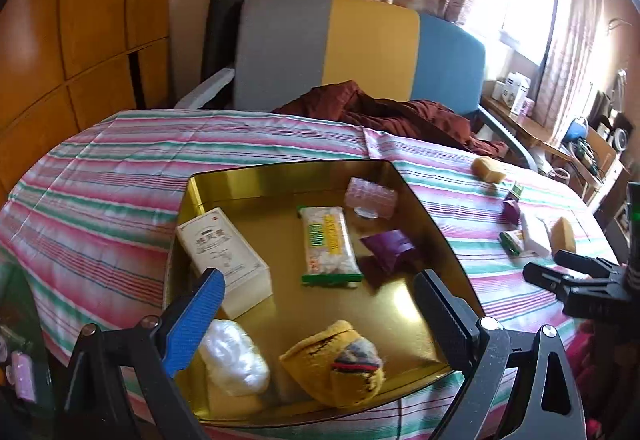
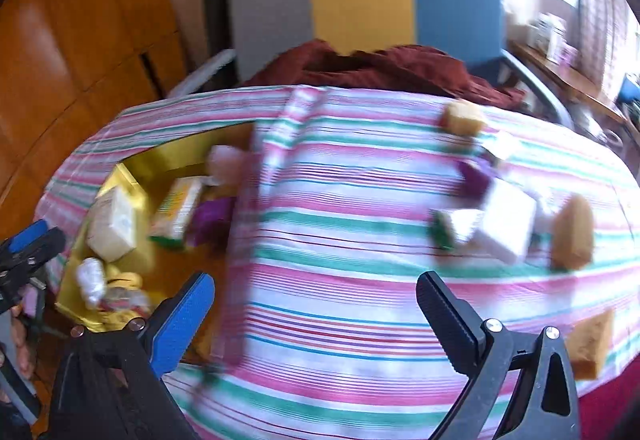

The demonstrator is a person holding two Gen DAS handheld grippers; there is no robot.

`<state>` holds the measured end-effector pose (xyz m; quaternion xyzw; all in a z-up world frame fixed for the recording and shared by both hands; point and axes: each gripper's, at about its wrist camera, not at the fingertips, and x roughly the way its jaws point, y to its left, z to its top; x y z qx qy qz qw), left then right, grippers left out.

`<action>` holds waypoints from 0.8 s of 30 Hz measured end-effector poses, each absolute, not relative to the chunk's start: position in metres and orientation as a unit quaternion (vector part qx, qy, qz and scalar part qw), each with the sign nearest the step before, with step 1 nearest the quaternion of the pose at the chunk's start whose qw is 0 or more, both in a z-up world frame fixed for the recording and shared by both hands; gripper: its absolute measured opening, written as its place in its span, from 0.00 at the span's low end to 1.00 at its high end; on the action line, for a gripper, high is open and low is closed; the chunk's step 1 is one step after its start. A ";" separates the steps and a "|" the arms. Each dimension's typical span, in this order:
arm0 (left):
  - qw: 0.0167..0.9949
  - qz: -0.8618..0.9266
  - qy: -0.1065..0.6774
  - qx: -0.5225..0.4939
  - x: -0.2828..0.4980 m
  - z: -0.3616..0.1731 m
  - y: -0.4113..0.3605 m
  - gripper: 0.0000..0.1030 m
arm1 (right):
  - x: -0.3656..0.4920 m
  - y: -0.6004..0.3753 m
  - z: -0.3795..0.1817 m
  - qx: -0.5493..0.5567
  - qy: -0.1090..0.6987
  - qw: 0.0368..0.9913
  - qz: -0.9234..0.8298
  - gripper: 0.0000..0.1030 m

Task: Organize objects
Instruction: 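Move both grippers away from the tray toward the loose items on the cloth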

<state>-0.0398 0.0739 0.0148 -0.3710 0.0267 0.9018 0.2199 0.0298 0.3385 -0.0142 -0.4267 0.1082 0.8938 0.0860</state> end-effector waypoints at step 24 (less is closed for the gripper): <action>0.372 0.846 0.134 -0.358 -0.021 0.025 0.218 0.93 | 0.148 0.565 -0.018 -0.361 0.343 0.280 0.821 1.00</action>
